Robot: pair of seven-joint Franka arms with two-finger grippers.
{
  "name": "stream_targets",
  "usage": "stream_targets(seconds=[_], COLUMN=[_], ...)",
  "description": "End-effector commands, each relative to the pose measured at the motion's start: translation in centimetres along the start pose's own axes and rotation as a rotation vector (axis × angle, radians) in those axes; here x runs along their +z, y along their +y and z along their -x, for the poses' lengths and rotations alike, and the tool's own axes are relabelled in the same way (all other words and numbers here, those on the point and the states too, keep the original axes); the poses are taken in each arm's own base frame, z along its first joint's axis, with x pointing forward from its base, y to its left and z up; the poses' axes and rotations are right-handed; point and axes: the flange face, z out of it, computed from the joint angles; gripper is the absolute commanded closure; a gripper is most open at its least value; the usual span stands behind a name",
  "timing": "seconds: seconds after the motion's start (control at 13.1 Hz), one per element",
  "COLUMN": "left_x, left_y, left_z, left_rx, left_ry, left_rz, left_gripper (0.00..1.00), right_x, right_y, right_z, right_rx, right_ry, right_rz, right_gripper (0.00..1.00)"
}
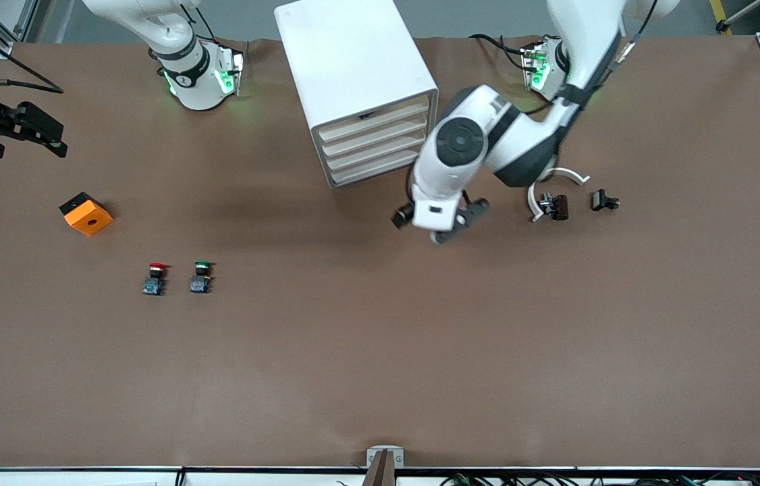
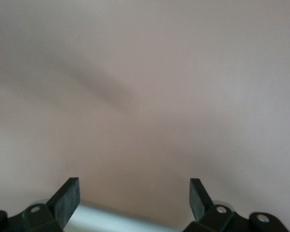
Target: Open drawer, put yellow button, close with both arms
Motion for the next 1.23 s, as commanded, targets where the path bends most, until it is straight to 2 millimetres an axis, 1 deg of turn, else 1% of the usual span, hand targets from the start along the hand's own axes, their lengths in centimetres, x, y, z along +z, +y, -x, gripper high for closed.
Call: stream_targets(seconds=[0.0,0.15,0.23,0.31,0.38,0.46,0.54,0.61,0.69,0.77,0.84,0.92,1.0,1.07,1.15], left_x=[-2.5,-3.3,-3.9,-4.6,-6.3,-8.8,-11.2,-12.7,-13.7,-15.5,-17.0,-18.0,-18.4,-19.1,-19.6], left_y=[0.8,-0.5,-1.2,-1.8,-2.5,-3.8,-4.7,-5.6,-6.1,-6.5,-6.8,-7.9,-9.3,-10.1,-10.5], left_z=[-5.8,-9.8,-11.5,-12.7,-14.3,-16.0,-16.8,-17.6,-18.1,-18.5,-18.7,-19.6,-21.1,-21.4,-21.3], left_rx=[-0.032,-0.055,-0.056,-0.064,-0.086,-0.117,-0.127,-0.143,-0.150,-0.139,-0.113,-0.082,-0.067,-0.056,-0.050], left_ry=[0.084,0.126,0.144,0.156,0.174,0.197,0.217,0.228,0.227,0.223,0.218,0.209,0.196,0.192,0.188], left_rz=[0.037,0.035,0.037,0.042,0.063,0.091,0.115,0.120,0.107,0.081,0.062,0.026,0.006,0.000,-0.006], left_gripper=[0.00,0.00,0.00,0.00,0.00,0.00,0.00,0.00,0.00,0.00,0.00,0.00,0.00,0.00,0.00], right_x=[0.0,-0.2,-0.1,-0.2,-0.3,-0.3,-0.6,-0.6,-0.6,-0.6,-0.6,-0.7,-0.7,-0.7,-0.7], right_y=[0.0,0.1,0.2,0.2,0.2,0.2,0.3,0.3,0.3,0.3,0.3,0.3,0.2,0.2,0.2], right_z=[-0.6,-1.4,-1.6,-1.6,-1.6,-1.6,-1.6,-1.6,-1.6,-1.6,-1.6,-1.6,-1.6,-1.6,-1.6], right_rx=[0.003,0.005,0.005,0.005,0.005,0.006,0.007,0.007,0.009,0.009,0.009,0.009,0.007,0.007,0.007], right_ry=[0.003,0.006,0.006,0.008,0.009,0.011,0.017,0.017,0.017,0.015,0.017,0.019,0.019,0.019,0.019], right_rz=[-0.003,-0.001,-0.001,-0.001,-0.001,-0.001,-0.001,0.001,0.001,0.001,0.001,0.001,0.001,0.001,0.001], right_gripper=[0.00,0.00,0.00,0.00,0.00,0.00,0.00,0.00,0.00,0.00,0.00,0.00,0.00,0.00,0.00])
